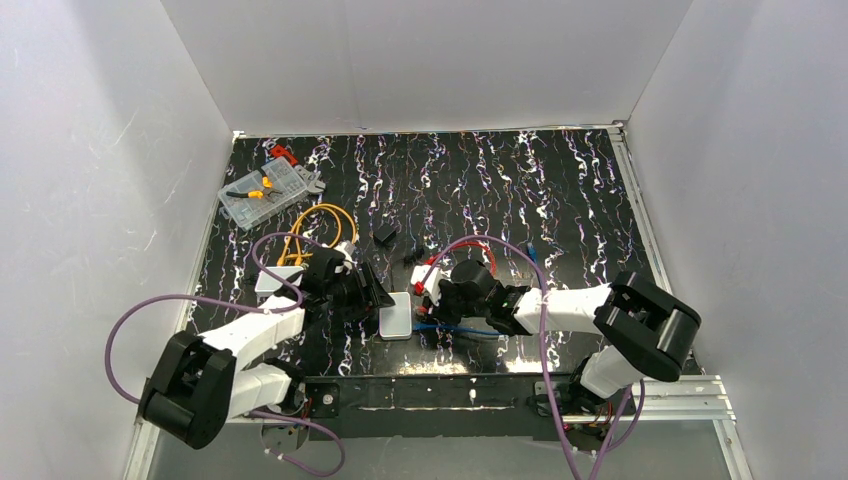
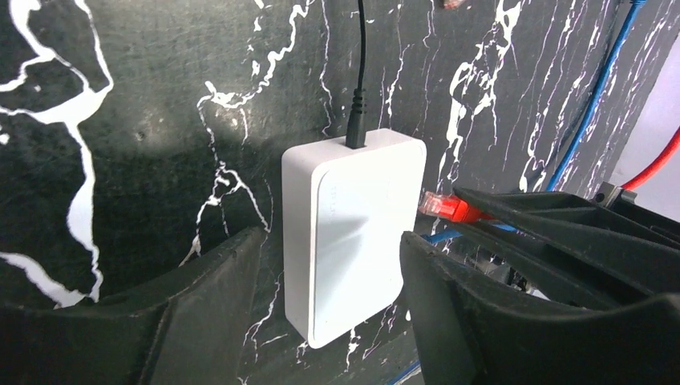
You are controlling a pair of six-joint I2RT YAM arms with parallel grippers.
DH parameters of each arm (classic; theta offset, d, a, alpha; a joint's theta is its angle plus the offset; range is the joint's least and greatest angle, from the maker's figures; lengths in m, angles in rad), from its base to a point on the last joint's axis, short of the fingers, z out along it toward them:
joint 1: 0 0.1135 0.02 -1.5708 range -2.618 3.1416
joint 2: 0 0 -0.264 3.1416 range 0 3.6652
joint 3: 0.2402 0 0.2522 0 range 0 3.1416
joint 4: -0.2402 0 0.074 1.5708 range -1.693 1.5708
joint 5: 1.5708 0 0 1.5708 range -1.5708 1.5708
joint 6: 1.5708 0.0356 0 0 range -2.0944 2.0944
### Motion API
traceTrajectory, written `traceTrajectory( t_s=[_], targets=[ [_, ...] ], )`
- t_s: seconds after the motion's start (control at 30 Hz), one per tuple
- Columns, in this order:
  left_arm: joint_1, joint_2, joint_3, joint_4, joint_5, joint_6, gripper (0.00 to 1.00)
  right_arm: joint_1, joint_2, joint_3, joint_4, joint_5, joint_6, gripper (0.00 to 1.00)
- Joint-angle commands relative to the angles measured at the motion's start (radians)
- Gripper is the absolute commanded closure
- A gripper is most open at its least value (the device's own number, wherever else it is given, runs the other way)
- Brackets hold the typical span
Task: Insert the plug into the switch port
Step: Insert the connector into the switch port.
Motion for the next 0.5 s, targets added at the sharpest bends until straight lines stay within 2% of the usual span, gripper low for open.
traceTrajectory(
  t_s=[0.0, 0.27, 0.47],
  targets=[
    [0.009, 0.04, -0.002, 0.059, 0.065, 0.027, 0.4, -0.006, 0.018, -0.012, 0.106, -0.05, -0.016, 0.99],
    [0.009, 0.075, 0.005, 0.079, 0.101, 0.033, 0.58, -0.006, 0.047, 0.001, 0.11, -0.079, -0.013, 0.99],
    [0.009, 0.093, 0.011, 0.088, 0.115, 0.043, 0.63, -0.005, 0.047, -0.001, 0.109, -0.109, -0.013, 0.99]
  ],
)
